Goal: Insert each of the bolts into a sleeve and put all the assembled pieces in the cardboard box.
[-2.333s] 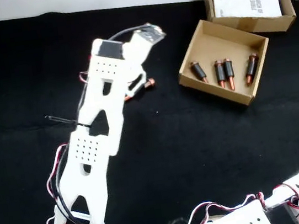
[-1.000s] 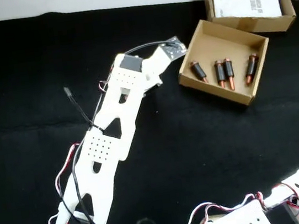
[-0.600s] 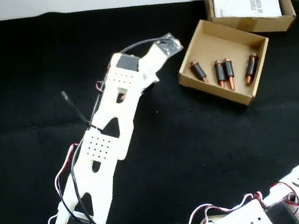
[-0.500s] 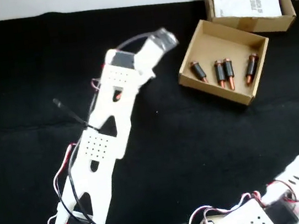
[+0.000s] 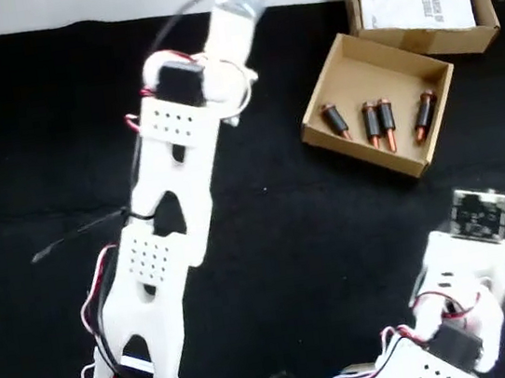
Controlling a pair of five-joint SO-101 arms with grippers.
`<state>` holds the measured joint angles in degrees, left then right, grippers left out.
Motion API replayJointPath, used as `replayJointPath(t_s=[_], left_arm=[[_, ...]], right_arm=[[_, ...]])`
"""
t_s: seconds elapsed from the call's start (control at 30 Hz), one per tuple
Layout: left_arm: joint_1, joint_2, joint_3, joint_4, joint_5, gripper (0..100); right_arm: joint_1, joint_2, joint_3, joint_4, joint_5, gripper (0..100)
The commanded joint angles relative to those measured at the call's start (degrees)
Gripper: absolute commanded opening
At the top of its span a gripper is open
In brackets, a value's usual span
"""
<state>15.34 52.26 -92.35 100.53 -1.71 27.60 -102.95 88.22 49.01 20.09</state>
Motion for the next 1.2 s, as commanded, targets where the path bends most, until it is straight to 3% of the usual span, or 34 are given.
replayJointPath(t_s=[0.0,0.23,0.33,0.47,0.87,1.17], left_arm=[[-0.66,-8.57,-2.95,0.35,8.88,1],[-1.27,-16.04,-2.68,0.62,27.69,1],[-1.1,-18.33,-2.77,0.7,33.32,1],[0.57,-20.97,-2.77,0.79,34.99,1],[16.13,-31.52,0.48,0.79,34.46,1],[20.7,-48.92,18.86,0.88,10.2,1]], right_arm=[[-7.78,-1.1,-0.57,-0.13,-10.02,0.9],[-18.86,-1.1,-0.75,-4.97,-25.14,0.9],[-21.76,-1.1,-0.31,-9.19,-26.99,0.9],[-28.44,-0.66,-0.13,-10.24,-26.64,0.9],[-56.92,-1.1,-0.04,-11.65,-22.59,0.9],[-57.27,-0.92,-1.71,-12.88,-22.51,0.9]])
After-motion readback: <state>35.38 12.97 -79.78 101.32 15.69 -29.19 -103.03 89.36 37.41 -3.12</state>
